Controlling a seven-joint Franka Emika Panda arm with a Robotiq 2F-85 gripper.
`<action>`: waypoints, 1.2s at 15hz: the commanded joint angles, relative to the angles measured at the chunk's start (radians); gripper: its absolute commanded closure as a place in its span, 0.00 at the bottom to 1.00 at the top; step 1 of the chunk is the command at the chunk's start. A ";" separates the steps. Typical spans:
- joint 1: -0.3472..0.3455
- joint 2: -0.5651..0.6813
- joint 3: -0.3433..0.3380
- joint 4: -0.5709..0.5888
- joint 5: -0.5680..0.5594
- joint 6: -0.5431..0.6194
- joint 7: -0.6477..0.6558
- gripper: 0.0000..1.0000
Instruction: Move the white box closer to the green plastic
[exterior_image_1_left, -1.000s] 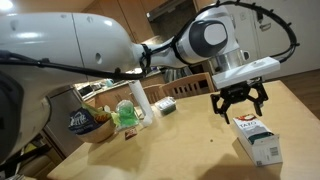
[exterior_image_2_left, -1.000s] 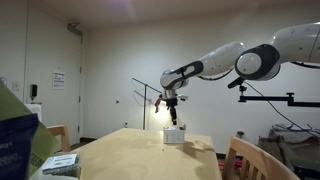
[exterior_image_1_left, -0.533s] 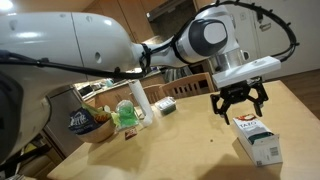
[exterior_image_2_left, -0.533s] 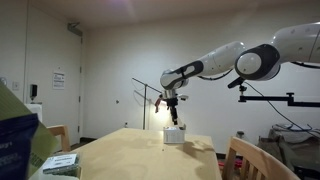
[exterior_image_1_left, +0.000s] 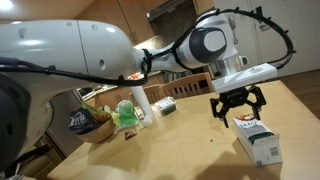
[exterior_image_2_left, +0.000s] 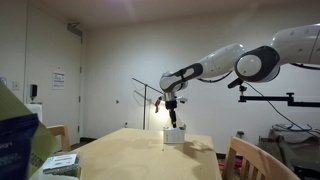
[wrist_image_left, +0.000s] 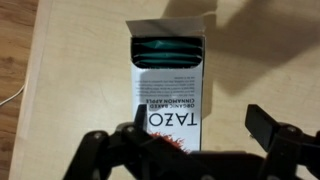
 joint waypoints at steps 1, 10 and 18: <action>0.008 0.031 -0.014 0.029 -0.006 0.054 0.063 0.00; 0.006 0.076 -0.038 0.042 -0.016 0.194 0.175 0.00; 0.015 0.096 -0.036 0.040 -0.014 0.090 0.139 0.00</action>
